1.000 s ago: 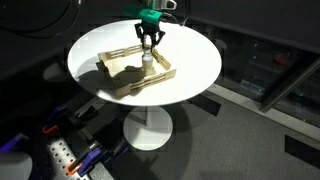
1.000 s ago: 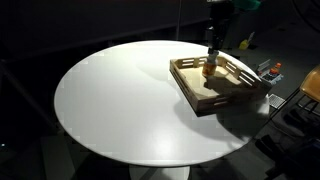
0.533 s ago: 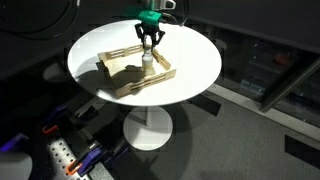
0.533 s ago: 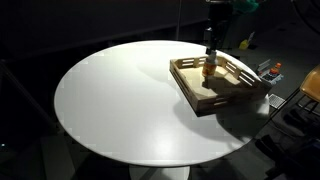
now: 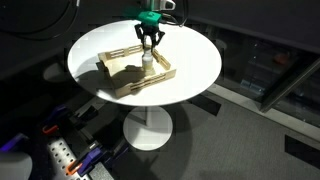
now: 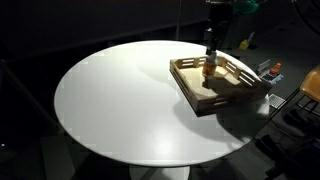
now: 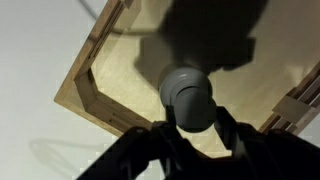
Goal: Put the lid on the bottle
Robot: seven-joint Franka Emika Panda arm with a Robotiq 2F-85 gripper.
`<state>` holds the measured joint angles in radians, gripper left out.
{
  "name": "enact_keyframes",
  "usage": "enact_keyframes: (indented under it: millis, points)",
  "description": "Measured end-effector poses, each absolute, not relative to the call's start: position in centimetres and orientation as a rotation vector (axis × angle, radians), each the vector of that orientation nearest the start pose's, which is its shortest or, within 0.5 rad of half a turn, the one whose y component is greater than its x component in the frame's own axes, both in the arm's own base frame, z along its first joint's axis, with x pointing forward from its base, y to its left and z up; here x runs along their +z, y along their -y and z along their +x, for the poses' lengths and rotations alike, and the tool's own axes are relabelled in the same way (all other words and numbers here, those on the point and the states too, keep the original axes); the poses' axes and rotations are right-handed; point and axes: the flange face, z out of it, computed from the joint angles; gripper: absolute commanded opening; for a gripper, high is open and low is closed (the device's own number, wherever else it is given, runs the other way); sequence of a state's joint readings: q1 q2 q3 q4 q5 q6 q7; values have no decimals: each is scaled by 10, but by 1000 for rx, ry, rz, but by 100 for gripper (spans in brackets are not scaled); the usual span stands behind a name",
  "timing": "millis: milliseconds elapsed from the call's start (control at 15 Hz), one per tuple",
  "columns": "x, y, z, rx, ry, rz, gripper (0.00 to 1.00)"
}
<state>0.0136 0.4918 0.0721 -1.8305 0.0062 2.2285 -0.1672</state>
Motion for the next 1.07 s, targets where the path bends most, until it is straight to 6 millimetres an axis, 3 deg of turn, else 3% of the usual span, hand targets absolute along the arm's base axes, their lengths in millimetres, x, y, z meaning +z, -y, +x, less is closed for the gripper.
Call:
enact_keyframes:
  millis: [800, 867, 933, 1067]
  points:
    - [253, -54, 627, 153, 401, -3084, 32]
    - [253, -54, 626, 149, 403, -3084, 48]
    - [253, -55, 625, 144, 405, -3084, 69]
    - [252, -56, 623, 140, 408, -3084, 74]
